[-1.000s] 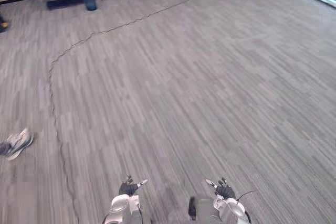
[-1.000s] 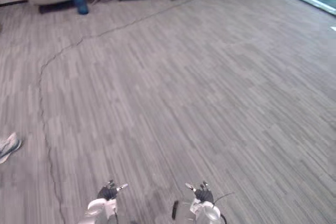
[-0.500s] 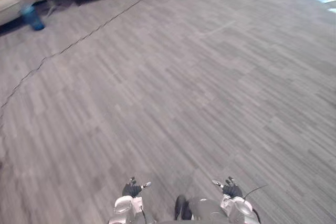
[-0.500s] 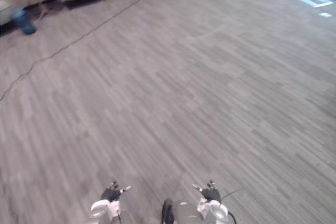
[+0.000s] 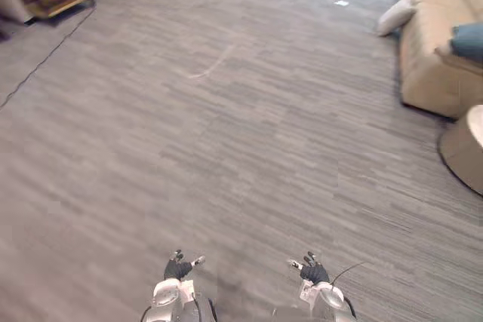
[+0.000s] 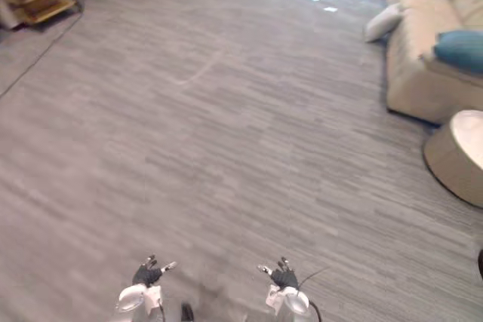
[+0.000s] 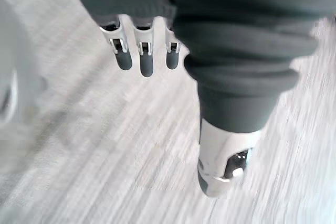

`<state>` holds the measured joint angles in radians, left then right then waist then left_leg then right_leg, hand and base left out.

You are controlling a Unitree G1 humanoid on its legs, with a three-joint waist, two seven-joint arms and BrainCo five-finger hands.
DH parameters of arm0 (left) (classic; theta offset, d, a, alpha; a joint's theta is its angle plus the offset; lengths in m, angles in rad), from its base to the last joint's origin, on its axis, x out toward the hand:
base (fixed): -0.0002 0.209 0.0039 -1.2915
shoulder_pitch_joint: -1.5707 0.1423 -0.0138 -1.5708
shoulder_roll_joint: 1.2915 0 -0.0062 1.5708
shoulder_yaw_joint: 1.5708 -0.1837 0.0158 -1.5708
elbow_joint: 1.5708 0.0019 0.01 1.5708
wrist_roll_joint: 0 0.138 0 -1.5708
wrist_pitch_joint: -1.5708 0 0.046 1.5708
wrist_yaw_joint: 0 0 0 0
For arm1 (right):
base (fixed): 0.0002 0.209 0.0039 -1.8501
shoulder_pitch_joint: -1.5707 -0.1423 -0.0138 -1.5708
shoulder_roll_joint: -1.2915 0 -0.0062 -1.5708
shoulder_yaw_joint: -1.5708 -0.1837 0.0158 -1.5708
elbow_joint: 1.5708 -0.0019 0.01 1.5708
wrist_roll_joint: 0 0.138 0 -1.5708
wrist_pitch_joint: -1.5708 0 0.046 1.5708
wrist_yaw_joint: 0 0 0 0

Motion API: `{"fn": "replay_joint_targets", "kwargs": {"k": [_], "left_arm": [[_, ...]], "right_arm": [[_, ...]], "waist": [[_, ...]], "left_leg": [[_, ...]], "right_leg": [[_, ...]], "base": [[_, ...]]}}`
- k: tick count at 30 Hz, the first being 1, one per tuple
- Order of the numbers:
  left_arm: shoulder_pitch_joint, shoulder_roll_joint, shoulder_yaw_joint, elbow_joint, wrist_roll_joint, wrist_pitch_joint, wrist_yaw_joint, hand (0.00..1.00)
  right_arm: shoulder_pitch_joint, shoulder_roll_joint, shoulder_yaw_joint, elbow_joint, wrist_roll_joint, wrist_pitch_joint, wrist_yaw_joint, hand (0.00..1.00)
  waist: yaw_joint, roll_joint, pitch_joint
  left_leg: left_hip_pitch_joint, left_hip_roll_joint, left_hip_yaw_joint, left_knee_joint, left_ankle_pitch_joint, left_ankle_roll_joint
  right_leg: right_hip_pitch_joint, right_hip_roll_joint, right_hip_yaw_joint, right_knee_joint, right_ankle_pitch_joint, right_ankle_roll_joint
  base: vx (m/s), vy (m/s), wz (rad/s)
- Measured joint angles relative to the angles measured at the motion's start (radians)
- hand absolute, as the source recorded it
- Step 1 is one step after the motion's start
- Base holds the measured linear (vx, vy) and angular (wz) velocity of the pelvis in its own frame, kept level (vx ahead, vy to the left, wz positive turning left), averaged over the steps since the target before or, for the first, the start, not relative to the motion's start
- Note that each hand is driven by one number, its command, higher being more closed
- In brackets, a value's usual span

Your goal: Pick up cushions and gather them together orderly.

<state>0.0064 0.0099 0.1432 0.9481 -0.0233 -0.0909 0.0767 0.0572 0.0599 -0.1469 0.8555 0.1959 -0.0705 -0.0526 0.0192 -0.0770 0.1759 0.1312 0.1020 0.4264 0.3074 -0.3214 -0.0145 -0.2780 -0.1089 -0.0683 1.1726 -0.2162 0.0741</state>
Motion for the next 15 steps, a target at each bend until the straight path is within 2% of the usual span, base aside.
{"fn": "replay_joint_targets", "kwargs": {"k": [1,2,3,4,5,6,7,8,9,10,11,12,13,14,15], "left_arm": [[-0.006,0.001,-0.011,0.004,0.000,-0.001,0.002,0.00],[-0.020,0.004,-0.026,0.026,0.000,0.001,0.002,0.00],[-0.021,0.004,-0.026,0.027,0.000,0.001,0.002,0.00],[-0.031,0.007,-0.046,0.042,0.000,0.007,0.004,0.00],[-0.038,0.014,-0.074,0.049,0.001,0.009,0.002,0.00],[-0.038,0.016,-0.078,0.050,0.001,0.009,0.001,0.00],[-0.041,0.013,-0.089,0.075,0.003,0.010,-0.001,0.00],[-0.043,0.002,-0.079,0.085,0.014,0.011,-0.006,0.00],[-0.043,-0.004,-0.076,0.084,0.020,0.011,-0.008,0.00],[-0.045,-0.015,-0.068,0.084,0.024,0.010,-0.013,0.00],[-0.037,-0.020,-0.039,0.081,0.027,0.010,-0.015,0.00],[-0.036,-0.021,-0.026,0.077,0.027,0.010,-0.015,0.00],[-0.023,-0.027,0.003,0.048,0.027,0.010,-0.017,0.00],[-0.001,-0.028,0.020,0.024,0.027,0.010,-0.016,0.00],[0.005,-0.027,0.022,0.007,0.024,0.009,-0.018,0.00]], "right_arm": [[-0.002,0.000,-0.004,-0.021,-0.001,-0.003,0.000,0.00],[-0.017,-0.006,-0.013,-0.029,-0.001,-0.005,0.001,0.00],[-0.017,-0.007,-0.014,-0.028,-0.001,-0.006,0.001,0.00],[-0.025,-0.023,-0.015,-0.008,-0.001,-0.011,0.004,0.00],[-0.031,-0.039,-0.015,0.008,-0.001,-0.011,0.006,0.00],[-0.031,-0.041,-0.015,0.011,-0.001,-0.011,0.006,0.00],[-0.033,-0.066,-0.026,0.044,-0.003,-0.009,0.007,0.00],[-0.056,-0.077,-0.055,0.057,-0.012,-0.007,0.005,0.00],[-0.058,-0.079,-0.064,0.057,-0.016,-0.007,0.005,0.00],[-0.051,-0.080,-0.084,0.058,-0.036,0.002,0.006,0.00],[-0.050,-0.079,-0.076,0.048,-0.040,0.003,0.006,0.00],[-0.050,-0.078,-0.073,0.044,-0.040,0.004,0.006,0.00],[-0.050,-0.070,-0.059,0.032,-0.040,0.009,0.005,0.00],[-0.050,-0.051,-0.028,0.031,-0.040,0.010,0.004,0.00],[-0.056,-0.042,-0.016,0.030,-0.039,0.010,0.004,0.00]], "waist": [[-0.011,0.006,0.003],[-0.035,0.016,0.011],[-0.036,0.017,0.012],[-0.044,0.022,0.015],[-0.052,0.017,0.013],[-0.056,0.015,0.012],[-0.073,0.025,0.013],[-0.068,0.068,0.014],[-0.072,0.071,0.017],[-0.085,0.087,0.023],[-0.082,0.102,0.030],[-0.081,0.108,0.034],[-0.065,0.112,0.045],[-0.040,0.096,0.053],[-0.040,0.088,0.053]], "left_leg": [[0.036,0.002,0.008,-0.035,-0.002,-0.005],[0.118,0.008,0.036,-0.097,0.000,-0.008],[0.124,0.009,0.037,-0.102,0.000,-0.008],[0.178,0.013,0.040,-0.128,0.000,-0.008],[0.228,-0.001,0.027,-0.154,0.000,-0.008],[0.234,-0.007,0.022,-0.156,0.000,-0.008],[0.290,-0.010,-0.014,-0.175,0.008,-0.023],[0.288,0.017,-0.033,-0.148,0.079,-0.131],[0.286,0.017,-0.048,-0.127,0.103,-0.146],[0.252,0.042,-0.093,-0.004,0.183,-0.149],[0.141,0.097,-0.156,0.274,0.292,-0.152],[0.094,0.116,-0.181,0.380,0.313,-0.153],[-0.021,0.165,-0.203,0.670,0.290,-0.151],[-0.113,0.179,-0.208,0.830,0.232,-0.140],[-0.161,0.177,-0.212,0.852,0.209,-0.127]], "right_leg": [[-0.053,-0.012,-0.063,-0.040,-0.025,-0.012],[-0.124,-0.029,-0.196,-0.199,-0.048,-0.044],[-0.126,-0.030,-0.206,-0.216,-0.048,-0.049],[-0.149,-0.022,-0.285,-0.389,-0.034,-0.075],[-0.148,0.008,-0.309,-0.673,0.059,-0.091],[-0.146,0.010,-0.309,-0.702,0.072,-0.090],[-0.132,0.031,-0.286,-0.732,0.197,-0.252],[-0.148,0.035,-0.285,-0.650,0.126,-0.247],[-0.146,0.030,-0.287,-0.628,0.104,-0.248],[-0.110,0.047,-0.285,-0.612,0.045,-0.245],[-0.039,0.080,-0.273,-0.660,0.015,-0.239],[-0.010,0.098,-0.265,-0.680,0.008,-0.236],[0.084,0.147,-0.238,-0.738,-0.006,-0.246],[0.183,0.172,-0.197,-0.784,-0.029,-0.259],[0.223,0.177,-0.188,-0.806,-0.037,-0.261]], "base": [[0.67,0.153,-0.28],[0.57,0.103,-0.16],[0.60,0.040,-0.21],[0.77,-0.054,-0.08],[0.65,-0.064,-0.04],[0.70,-0.091,0.15],[0.56,-0.060,-0.08],[0.69,-0.097,-0.09],[0.66,-0.160,-0.22],[0.68,-0.239,-0.12],[0.66,-0.233,-0.18],[0.61,-0.188,-0.52],[0.67,-0.122,-0.84],[0.56,-0.091,-0.88],[0.66,-0.082,-0.70]]}}
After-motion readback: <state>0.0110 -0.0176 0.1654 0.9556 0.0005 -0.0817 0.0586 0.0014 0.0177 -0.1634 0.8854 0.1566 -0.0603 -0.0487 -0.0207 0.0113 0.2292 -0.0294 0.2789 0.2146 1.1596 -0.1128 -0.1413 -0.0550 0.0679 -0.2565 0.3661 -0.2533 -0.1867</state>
